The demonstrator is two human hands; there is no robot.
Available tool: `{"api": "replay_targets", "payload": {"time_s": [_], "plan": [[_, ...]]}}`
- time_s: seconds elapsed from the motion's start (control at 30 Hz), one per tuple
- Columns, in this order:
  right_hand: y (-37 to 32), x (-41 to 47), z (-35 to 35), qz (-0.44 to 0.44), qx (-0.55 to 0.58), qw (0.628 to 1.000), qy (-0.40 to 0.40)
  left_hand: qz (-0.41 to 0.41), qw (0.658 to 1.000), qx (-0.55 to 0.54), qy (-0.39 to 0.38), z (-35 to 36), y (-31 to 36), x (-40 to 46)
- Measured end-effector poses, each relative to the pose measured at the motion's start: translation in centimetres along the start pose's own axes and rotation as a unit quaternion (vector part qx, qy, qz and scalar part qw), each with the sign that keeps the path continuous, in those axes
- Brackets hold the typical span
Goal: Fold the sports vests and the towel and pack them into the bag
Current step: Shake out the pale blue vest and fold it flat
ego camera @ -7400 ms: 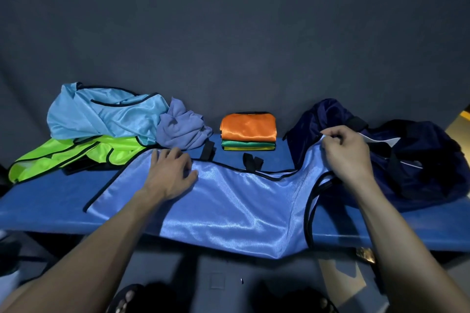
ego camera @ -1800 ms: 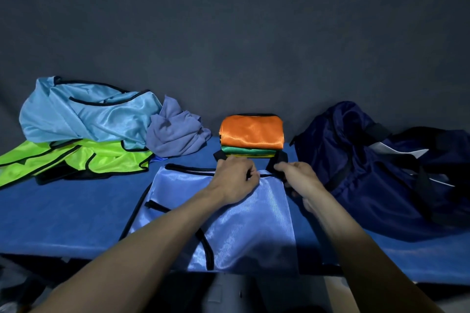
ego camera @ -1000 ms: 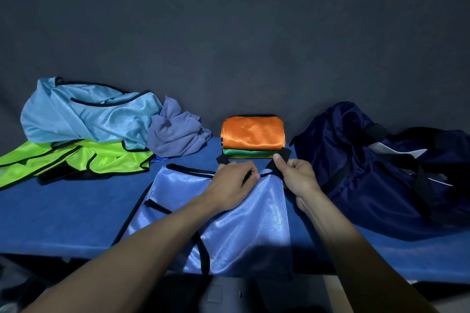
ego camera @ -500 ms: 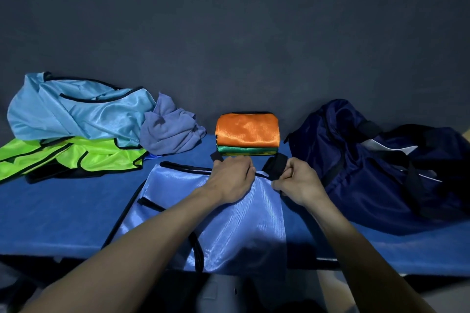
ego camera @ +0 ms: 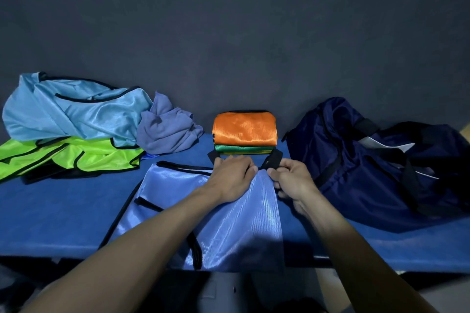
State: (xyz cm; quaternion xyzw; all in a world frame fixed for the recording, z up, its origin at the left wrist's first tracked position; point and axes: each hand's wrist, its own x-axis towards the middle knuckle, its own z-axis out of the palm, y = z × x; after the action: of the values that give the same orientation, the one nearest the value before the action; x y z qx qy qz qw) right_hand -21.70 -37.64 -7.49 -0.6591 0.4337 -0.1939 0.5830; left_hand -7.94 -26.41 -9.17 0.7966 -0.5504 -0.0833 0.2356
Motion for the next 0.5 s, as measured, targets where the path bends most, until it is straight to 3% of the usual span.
{"api": "replay_targets", "payload": {"time_s": [0.1, 0.2, 0.33, 0.5], "plan": [[-0.2, 0.7, 0.5, 0.041, 0.01, 0.999, 0.003, -0.015, 1.0, -0.015, 0.014, -0.2, 0.1, 0.4], [0.5, 1.4, 1.1, -0.004, -0.11, 0.993, 0.05, 0.012, 0.999, 0.002, 0.038, -0.7, -0.1, 0.2], [0.8, 1.1, 1.8, -0.072, -0.271, 0.956, 0.083, 0.081, 0.993, 0.005, 0.08, -3.3, -2.3, -0.9], [0.3, 0.3, 1.9, -0.108, -0.293, 0.946, 0.084, 0.093, 0.992, 0.041, 0.08, -6.5, -3.7, -5.6]]}}
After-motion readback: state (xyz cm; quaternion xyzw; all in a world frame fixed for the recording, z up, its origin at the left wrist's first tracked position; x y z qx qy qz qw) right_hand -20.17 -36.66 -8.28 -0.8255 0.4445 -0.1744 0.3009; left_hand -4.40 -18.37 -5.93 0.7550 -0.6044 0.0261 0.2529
